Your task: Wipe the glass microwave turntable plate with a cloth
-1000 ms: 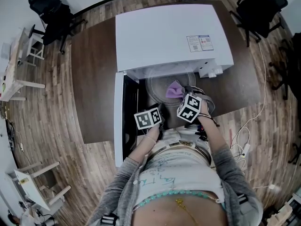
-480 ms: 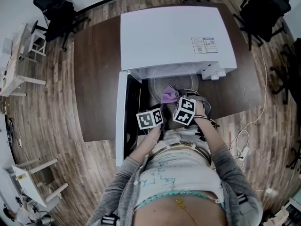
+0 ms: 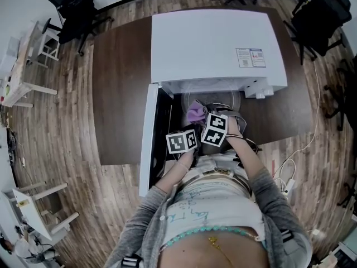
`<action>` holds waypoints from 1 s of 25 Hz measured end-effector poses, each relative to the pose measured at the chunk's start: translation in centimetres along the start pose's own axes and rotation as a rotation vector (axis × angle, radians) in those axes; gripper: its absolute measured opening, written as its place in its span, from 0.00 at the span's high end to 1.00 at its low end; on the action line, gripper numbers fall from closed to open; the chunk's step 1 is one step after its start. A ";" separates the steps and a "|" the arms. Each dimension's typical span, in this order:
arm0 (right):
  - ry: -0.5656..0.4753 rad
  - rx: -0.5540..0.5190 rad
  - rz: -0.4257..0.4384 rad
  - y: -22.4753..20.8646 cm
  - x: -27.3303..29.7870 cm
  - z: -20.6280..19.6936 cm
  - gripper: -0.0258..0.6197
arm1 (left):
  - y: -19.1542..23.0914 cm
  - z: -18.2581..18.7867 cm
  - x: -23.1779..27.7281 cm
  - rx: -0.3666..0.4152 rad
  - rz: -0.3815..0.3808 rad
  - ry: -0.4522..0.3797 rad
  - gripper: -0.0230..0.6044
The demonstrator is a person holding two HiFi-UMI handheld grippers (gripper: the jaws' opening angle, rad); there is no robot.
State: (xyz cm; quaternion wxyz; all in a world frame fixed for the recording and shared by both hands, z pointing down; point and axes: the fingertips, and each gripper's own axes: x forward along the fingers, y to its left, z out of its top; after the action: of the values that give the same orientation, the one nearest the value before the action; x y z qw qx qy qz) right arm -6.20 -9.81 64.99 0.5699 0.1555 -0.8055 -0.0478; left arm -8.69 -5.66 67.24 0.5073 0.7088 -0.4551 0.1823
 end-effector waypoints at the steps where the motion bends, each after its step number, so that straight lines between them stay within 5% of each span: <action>1: -0.003 -0.002 0.001 -0.1 0.1 0.2 0.78 | 0.0 0.0 0.0 0.001 0.000 0.000 0.83; 25: -0.078 0.033 -0.067 -6.3 0.1 3.1 0.78 | 0.1 0.1 -0.2 -0.004 -0.006 0.005 0.83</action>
State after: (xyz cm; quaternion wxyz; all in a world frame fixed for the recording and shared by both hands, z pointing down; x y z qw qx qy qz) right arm -7.90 -16.15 62.35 0.5337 0.1897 -0.8220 -0.0595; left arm -8.84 -5.68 67.12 0.5104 0.7087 -0.4520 0.1813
